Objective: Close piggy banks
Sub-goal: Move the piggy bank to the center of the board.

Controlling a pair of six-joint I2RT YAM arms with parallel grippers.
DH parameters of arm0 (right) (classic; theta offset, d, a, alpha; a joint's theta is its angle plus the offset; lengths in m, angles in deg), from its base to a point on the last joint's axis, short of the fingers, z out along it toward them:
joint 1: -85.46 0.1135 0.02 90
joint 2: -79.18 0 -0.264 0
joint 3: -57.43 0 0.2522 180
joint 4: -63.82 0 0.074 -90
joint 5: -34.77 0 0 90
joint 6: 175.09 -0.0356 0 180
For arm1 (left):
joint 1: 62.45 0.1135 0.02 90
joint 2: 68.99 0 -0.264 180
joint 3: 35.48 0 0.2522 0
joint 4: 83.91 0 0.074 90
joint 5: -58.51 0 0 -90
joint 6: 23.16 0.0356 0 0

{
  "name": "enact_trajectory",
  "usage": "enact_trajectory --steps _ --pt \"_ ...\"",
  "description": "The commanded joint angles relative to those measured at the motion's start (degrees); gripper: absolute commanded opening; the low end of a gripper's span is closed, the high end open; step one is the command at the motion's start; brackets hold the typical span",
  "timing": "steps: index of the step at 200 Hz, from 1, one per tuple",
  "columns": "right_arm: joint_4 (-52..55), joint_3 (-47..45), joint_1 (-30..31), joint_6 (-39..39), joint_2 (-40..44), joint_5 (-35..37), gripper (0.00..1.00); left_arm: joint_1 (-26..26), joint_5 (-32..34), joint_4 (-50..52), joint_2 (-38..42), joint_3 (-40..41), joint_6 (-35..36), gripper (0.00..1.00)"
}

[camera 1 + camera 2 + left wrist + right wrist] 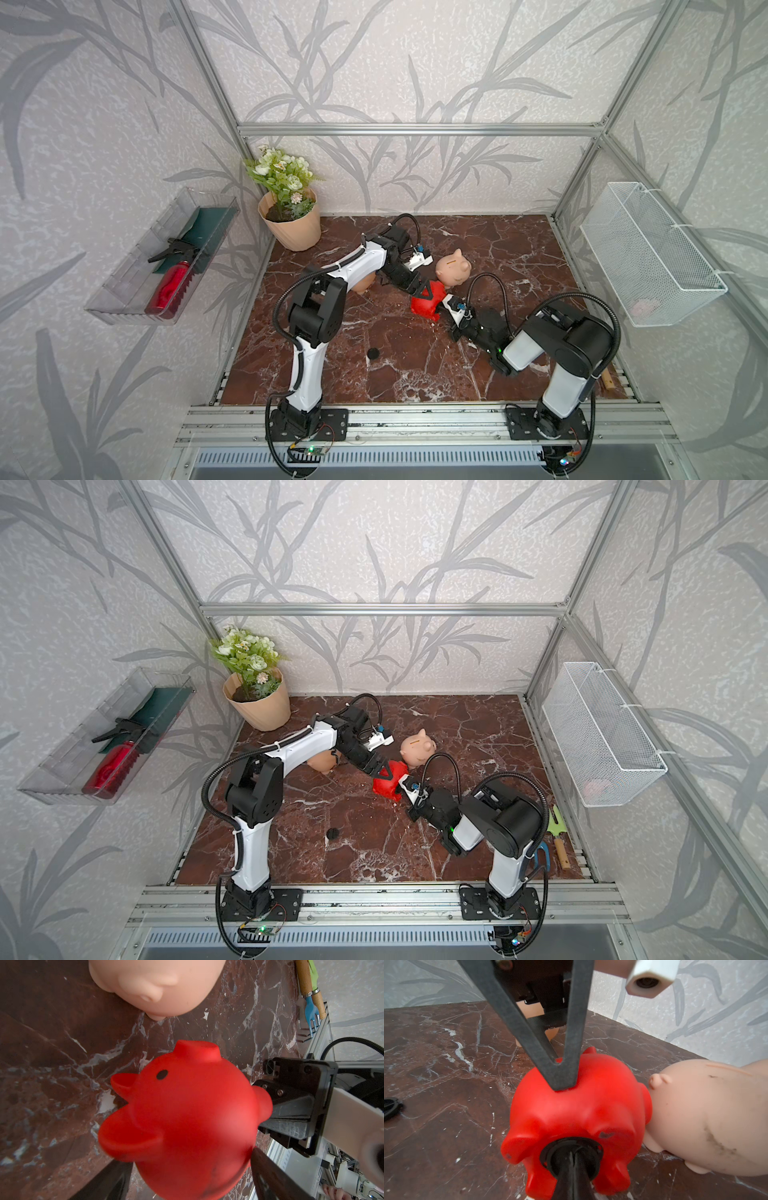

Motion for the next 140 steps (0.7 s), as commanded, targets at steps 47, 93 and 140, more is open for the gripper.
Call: enact_trajectory --steps 47,93,140 --pt "-2.4 -1.6 4.7 1.8 3.3 -6.1 0.00 -5.1 -6.8 -1.4 7.6 11.6 -5.1 0.86" --pt "-2.4 -1.9 7.0 2.6 3.0 -6.2 0.00 -5.3 -6.2 -3.5 10.4 15.6 -7.0 0.87" --pt "-2.4 -1.4 7.0 0.3 2.4 -5.7 0.00 -5.2 -5.5 -3.7 9.2 15.3 -7.0 0.87"
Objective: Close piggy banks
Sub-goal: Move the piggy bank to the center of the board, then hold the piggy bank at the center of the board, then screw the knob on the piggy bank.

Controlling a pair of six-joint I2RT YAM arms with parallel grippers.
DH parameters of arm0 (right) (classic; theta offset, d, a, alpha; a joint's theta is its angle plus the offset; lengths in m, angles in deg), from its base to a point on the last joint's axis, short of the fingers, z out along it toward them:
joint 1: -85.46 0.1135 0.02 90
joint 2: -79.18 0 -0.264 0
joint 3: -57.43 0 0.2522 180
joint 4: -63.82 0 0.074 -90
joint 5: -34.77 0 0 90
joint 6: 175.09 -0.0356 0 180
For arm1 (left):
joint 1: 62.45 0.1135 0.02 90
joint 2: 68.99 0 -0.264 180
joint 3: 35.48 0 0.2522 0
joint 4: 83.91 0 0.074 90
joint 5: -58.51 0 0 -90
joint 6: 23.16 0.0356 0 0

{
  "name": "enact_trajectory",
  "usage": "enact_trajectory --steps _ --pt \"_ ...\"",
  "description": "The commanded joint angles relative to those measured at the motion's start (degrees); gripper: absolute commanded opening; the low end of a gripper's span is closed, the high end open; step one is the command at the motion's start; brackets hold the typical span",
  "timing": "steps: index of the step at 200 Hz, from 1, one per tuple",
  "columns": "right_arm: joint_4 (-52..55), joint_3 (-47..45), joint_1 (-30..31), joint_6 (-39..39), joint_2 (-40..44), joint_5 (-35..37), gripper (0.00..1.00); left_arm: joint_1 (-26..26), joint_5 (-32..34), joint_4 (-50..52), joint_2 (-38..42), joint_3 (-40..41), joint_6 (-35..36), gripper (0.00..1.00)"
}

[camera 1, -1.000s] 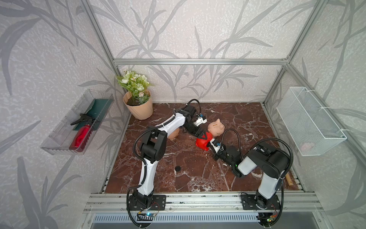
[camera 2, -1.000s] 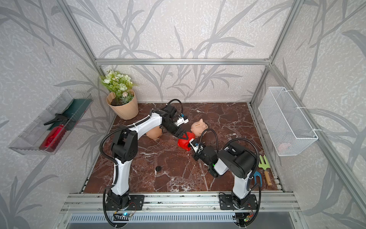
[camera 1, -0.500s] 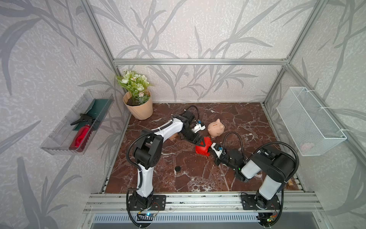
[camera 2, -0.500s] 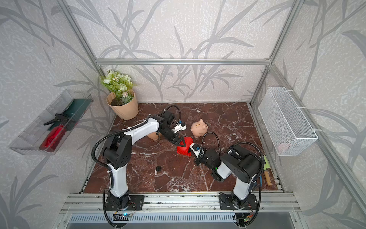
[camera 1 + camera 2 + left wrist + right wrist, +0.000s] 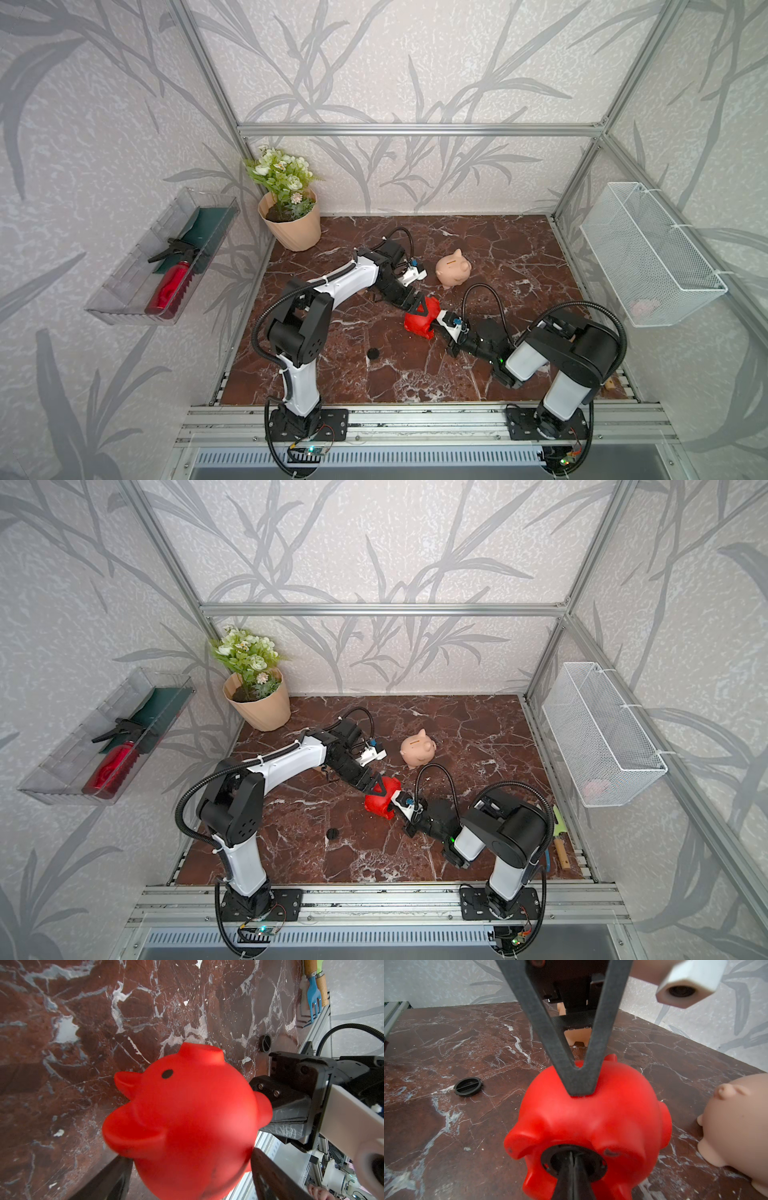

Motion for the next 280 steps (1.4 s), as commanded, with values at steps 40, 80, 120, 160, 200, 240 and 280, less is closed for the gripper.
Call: enact_trajectory --steps 40,80,120,160,200,240,280 --pt "-2.6 1.9 1.1 -5.0 -0.2 0.3 0.00 -3.8 -6.1 1.4 -2.3 0.1 -0.2 0.85" --pt "-2.6 1.9 1.1 -12.8 -0.3 1.7 0.00 -4.2 -5.0 -0.2 -1.5 1.4 0.1 0.83" --pt "-2.6 1.6 1.1 -18.6 -0.5 2.1 0.00 -4.7 -4.3 -1.7 -0.2 2.9 -0.3 0.82" --pt "-2.6 0.7 1.1 -22.7 0.2 4.4 0.00 -4.8 -4.3 -2.1 0.4 3.7 -0.5 0.81" --pt "-2.7 -0.3 1.1 -26.6 0.1 6.6 0.00 -4.8 -3.7 -2.1 1.2 4.9 -0.3 0.81" --pt "-2.7 -1.3 1.1 -30.1 1.9 8.7 0.00 -4.9 -3.9 -2.3 1.4 5.5 -0.3 0.81" --pt "-2.6 -1.4 1.0 -33.3 2.0 8.7 0.00 -5.1 -4.0 -2.8 1.4 5.8 -0.6 0.81"
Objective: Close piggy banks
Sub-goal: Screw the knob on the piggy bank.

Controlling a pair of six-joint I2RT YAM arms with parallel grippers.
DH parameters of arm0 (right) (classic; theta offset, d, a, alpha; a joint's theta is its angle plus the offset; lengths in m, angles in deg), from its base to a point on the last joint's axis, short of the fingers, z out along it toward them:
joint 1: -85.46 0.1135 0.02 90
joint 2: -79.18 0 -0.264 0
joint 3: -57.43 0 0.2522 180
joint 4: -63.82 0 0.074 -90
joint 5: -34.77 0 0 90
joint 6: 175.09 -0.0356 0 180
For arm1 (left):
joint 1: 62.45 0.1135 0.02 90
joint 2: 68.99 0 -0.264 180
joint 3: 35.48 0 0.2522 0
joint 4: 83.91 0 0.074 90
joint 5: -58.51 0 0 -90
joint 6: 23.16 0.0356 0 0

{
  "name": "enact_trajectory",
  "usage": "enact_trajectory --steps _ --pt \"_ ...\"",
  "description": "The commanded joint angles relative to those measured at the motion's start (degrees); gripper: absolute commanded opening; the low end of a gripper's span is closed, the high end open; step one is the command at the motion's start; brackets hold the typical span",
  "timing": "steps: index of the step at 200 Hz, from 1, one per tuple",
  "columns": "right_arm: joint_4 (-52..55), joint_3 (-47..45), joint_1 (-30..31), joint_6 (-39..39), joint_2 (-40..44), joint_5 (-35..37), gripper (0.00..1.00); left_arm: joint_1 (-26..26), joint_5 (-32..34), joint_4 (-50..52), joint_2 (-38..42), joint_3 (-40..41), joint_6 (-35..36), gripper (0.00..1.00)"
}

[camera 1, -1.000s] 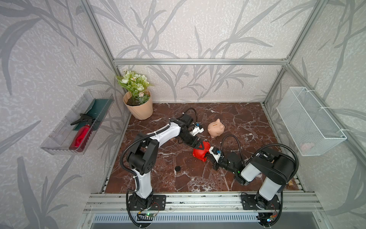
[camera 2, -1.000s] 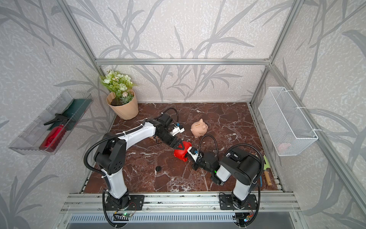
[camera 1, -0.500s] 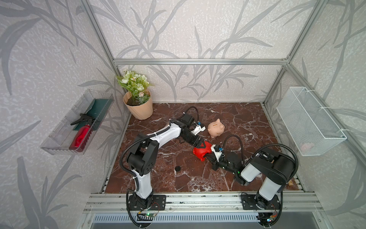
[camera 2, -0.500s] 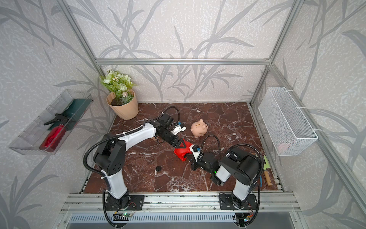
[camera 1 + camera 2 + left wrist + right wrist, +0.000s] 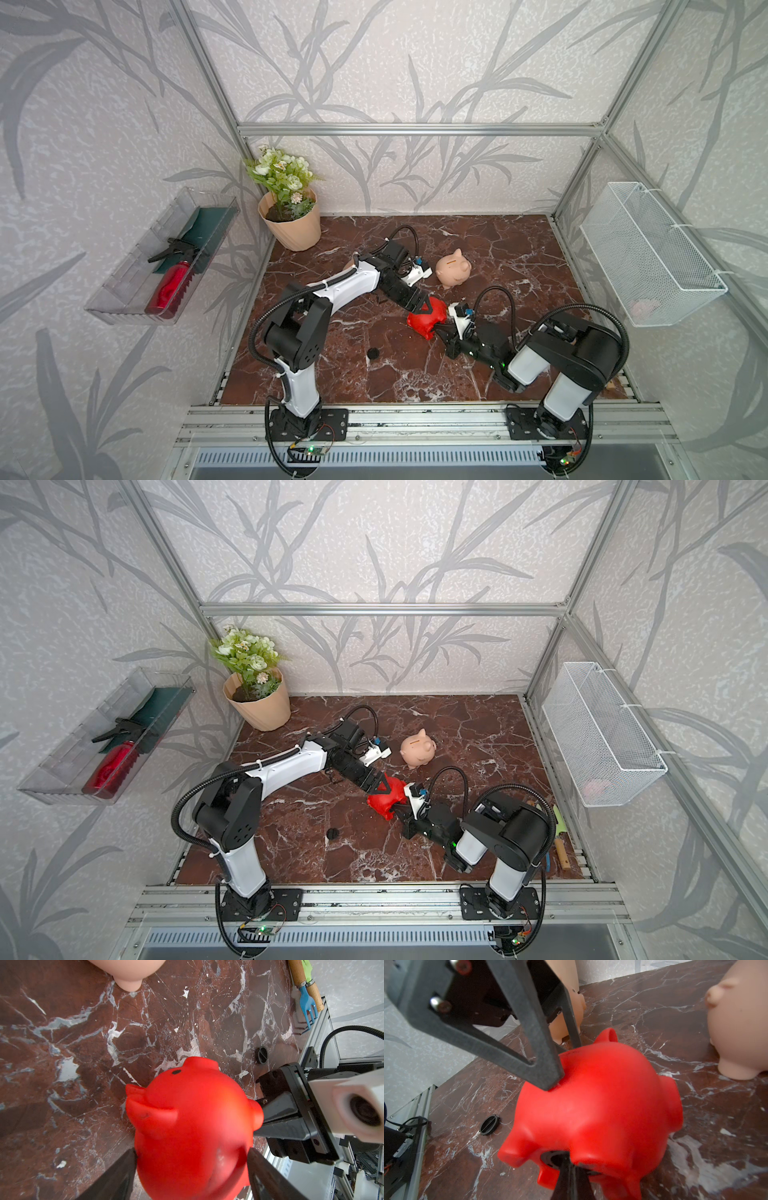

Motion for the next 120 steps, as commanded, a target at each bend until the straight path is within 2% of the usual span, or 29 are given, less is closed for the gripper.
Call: enact_trajectory --steps 1,120 --pt "-2.4 0.9 -0.2 -3.2 0.9 2.9 0.00 -3.2 -5.2 5.2 -0.6 2.6 -0.6 0.81" --pt "-2.3 0.9 -2.7 -11.4 0.9 -1.5 0.00 -3.4 -5.2 5.0 -1.1 2.0 -0.7 0.81"
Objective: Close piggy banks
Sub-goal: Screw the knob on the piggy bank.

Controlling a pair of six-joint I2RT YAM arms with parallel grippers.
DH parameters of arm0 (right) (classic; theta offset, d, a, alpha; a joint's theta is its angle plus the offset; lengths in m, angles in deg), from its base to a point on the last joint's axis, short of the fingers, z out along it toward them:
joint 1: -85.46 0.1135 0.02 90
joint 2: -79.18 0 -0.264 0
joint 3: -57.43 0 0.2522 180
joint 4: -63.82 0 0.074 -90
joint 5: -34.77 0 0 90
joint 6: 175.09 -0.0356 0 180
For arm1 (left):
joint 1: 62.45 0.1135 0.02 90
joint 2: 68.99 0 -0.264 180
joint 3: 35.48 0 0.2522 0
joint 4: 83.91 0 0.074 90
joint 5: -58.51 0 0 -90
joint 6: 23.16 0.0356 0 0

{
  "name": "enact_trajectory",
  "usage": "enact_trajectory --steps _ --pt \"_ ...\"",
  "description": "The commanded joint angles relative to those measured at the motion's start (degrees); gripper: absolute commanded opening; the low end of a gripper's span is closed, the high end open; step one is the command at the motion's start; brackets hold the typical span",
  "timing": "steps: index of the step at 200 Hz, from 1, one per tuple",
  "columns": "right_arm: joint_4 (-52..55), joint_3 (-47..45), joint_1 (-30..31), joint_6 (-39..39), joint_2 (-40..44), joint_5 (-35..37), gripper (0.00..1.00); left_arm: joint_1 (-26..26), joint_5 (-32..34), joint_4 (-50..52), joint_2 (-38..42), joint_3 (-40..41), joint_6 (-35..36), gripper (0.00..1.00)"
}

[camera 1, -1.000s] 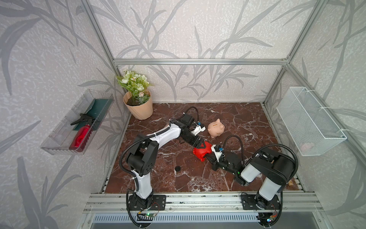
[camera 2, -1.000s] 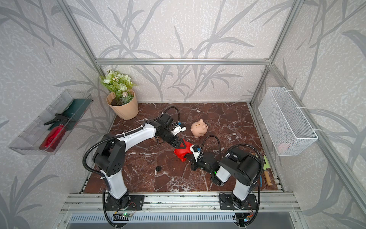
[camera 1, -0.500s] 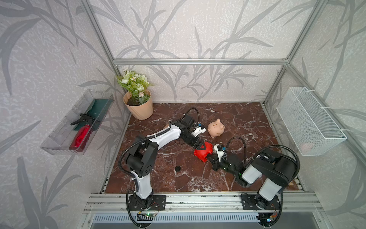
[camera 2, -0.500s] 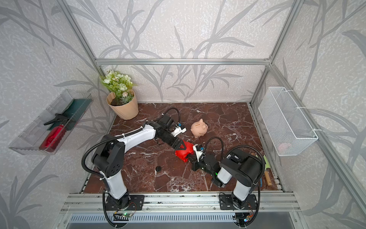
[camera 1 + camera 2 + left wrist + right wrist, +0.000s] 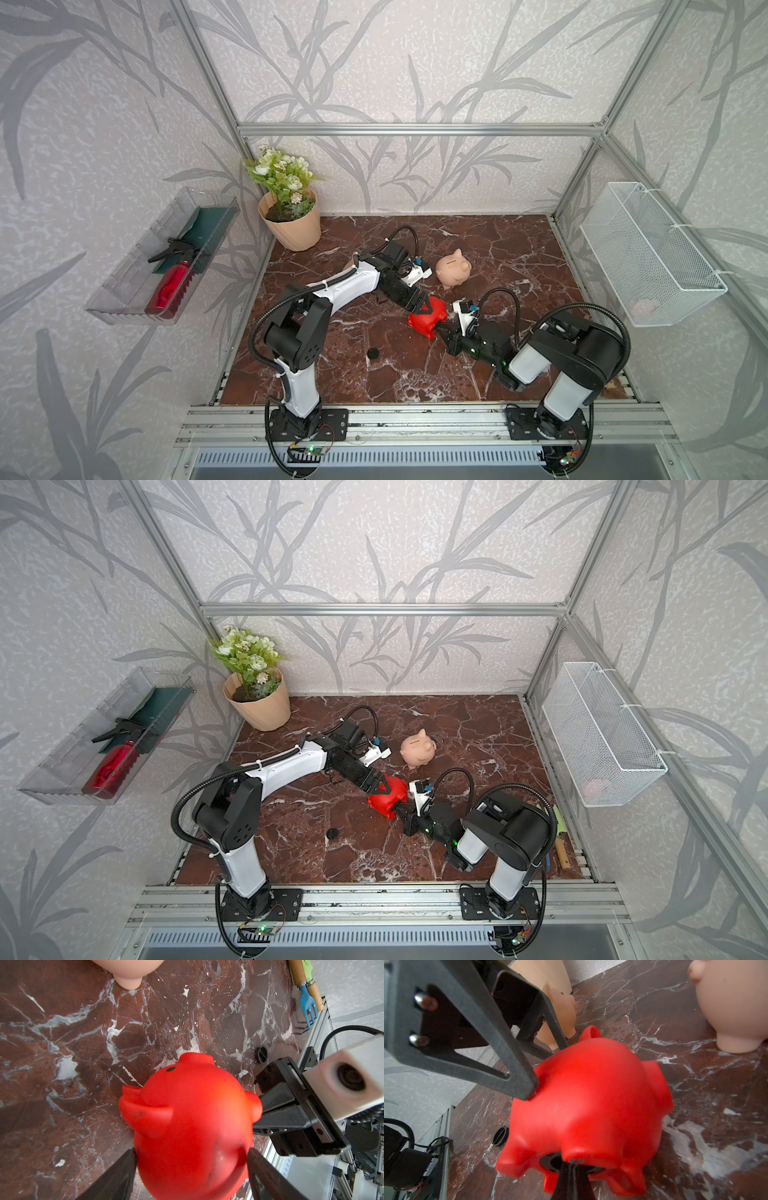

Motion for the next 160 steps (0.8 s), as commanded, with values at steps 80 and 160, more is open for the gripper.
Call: enact_trajectory --steps 80,160 --pt "0.0 0.4 -1.0 -0.3 0.9 1.5 0.14 -3.3 -0.3 5.3 -0.4 0.8 -1.3 0.87" --pt "12.7 -0.4 -1.0 2.9 10.8 1.3 0.37 -1.8 4.2 3.2 1.9 -0.1 -5.1 0.93"
